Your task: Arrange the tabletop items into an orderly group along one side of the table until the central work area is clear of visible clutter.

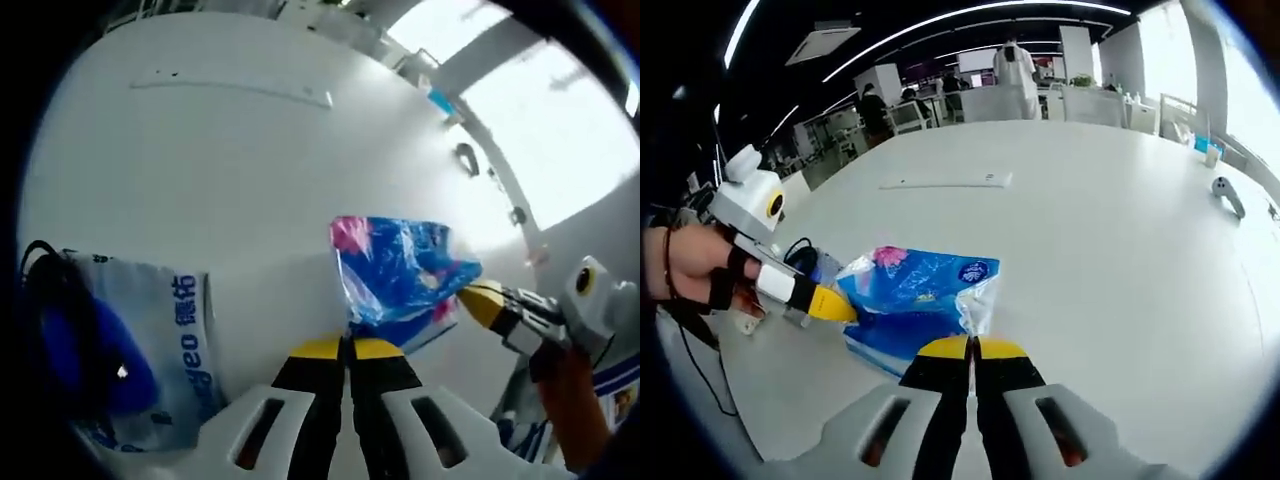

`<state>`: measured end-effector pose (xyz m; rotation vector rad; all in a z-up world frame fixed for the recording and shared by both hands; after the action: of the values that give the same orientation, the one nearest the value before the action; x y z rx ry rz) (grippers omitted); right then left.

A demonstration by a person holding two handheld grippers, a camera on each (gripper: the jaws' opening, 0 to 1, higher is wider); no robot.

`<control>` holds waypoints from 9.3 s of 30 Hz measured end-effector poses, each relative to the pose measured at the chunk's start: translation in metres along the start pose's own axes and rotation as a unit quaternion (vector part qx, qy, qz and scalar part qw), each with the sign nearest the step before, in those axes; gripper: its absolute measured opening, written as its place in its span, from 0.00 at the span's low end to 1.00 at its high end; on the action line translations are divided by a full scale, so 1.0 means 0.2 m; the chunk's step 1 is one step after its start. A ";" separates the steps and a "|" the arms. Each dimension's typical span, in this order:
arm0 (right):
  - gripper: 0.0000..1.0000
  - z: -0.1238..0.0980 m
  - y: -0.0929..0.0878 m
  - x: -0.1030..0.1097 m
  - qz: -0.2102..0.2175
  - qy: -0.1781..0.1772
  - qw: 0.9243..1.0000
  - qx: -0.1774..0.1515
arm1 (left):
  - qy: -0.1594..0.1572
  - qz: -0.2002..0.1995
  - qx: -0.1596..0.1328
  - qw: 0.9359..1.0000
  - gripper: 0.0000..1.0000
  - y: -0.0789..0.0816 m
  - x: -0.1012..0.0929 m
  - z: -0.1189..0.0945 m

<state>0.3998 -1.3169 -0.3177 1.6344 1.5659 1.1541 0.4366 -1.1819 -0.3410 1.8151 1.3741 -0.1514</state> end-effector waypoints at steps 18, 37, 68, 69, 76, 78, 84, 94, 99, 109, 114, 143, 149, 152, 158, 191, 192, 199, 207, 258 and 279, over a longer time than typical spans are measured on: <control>0.00 0.04 -0.08 -0.01 0.033 -0.003 0.999 0.019 | 0.011 -0.019 0.013 1.000 0.00 -0.02 0.04 0.04; 0.08 0.05 -0.10 -0.02 0.035 -0.005 0.999 0.029 | 0.016 -0.012 0.000 1.000 0.10 -0.02 0.06 0.04; 0.08 0.01 -0.06 -0.01 0.030 -0.006 0.999 0.016 | -0.010 0.058 -0.010 0.998 0.29 0.01 0.01 -0.04; 0.08 0.01 -0.06 -0.01 0.030 -0.006 0.999 0.015 | -0.012 0.057 -0.013 0.998 0.30 0.01 0.00 -0.05; 0.08 0.00 -0.03 0.00 0.026 -0.009 1.000 0.006 | -0.029 0.068 -0.029 0.997 0.37 0.06 -0.03 -0.08; 0.09 -0.01 -0.02 0.00 0.024 -0.010 1.000 0.004 | -0.035 0.069 -0.034 0.996 0.40 0.07 -0.04 -0.09; 0.13 -0.03 0.01 0.02 0.022 -0.013 1.000 -0.007 | -0.067 0.091 -0.046 0.993 0.47 0.10 -0.09 -0.12; 0.18 -0.06 0.08 0.06 0.011 -0.011 1.000 -0.022 | -0.092 0.106 -0.054 0.989 0.54 0.14 -0.12 -0.17; 0.24 -0.07 0.12 0.08 0.005 -0.008 0.999 -0.030 | -0.103 0.109 -0.061 0.987 0.60 0.17 -0.13 -0.21; 0.30 -0.07 0.16 0.14 -0.003 -0.003 0.999 -0.037 | -0.116 0.116 -0.073 0.984 0.68 0.22 -0.10 -0.29; 0.31 -0.07 0.19 0.18 -0.007 0.002 0.999 -0.044 | -0.119 0.116 -0.079 0.983 0.72 0.24 -0.07 -0.35; 0.31 0.00 0.30 0.49 -0.021 0.051 0.997 -0.061 | -0.093 0.121 -0.127 0.980 0.73 0.34 0.19 -0.67; 0.30 0.03 0.33 0.57 -0.027 0.063 0.996 -0.063 | -0.088 0.119 -0.132 0.980 0.73 0.34 0.23 -0.71; 0.30 0.05 0.35 0.61 -0.030 0.070 0.995 -0.064 | -0.084 0.119 -0.136 0.980 0.73 0.35 0.26 -0.74; 0.30 0.11 0.36 0.71 -0.035 0.087 0.994 -0.062 | -0.075 0.116 -0.139 0.981 0.73 0.36 0.33 -0.78; 0.27 0.47 0.26 1.18 -0.058 0.170 0.984 -0.017 | -0.027 0.115 -0.121 0.986 0.67 0.42 0.79 -0.81; 0.27 0.47 0.25 1.18 -0.059 0.170 0.984 -0.015 | -0.027 0.114 -0.121 0.986 0.67 0.42 0.80 -0.81; 0.26 0.54 0.19 1.21 -0.059 0.174 0.983 0.000 | -0.019 0.129 -0.102 0.986 0.63 0.40 0.86 -0.76; 0.23 0.62 0.14 1.24 -0.058 0.179 0.982 0.015 | -0.016 0.157 -0.085 0.984 0.56 0.40 0.90 -0.70; 0.00 0.66 0.10 1.24 -0.011 0.161 0.987 0.026 | 0.011 0.233 -0.038 0.972 0.00 0.39 0.93 -0.64; 0.00 0.46 0.32 1.21 -0.003 0.161 0.987 -0.021 | -0.014 0.245 -0.066 0.967 0.00 0.50 0.68 -0.77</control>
<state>0.4939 -1.0750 -0.2588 1.4677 1.7279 1.4963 0.5179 -0.9833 -0.2620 1.9711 0.8580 0.1706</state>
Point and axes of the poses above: the point that each gripper's makers call its tool centre point, and the gripper's own axes: z roughly forward along the fingers, x roughly to its left, y roughly out of its top, the point moved 2 cm from there along -z, roughly backward along the fingers, and after that the axes turned 15 degrees about -x, right-handed, at the moved point
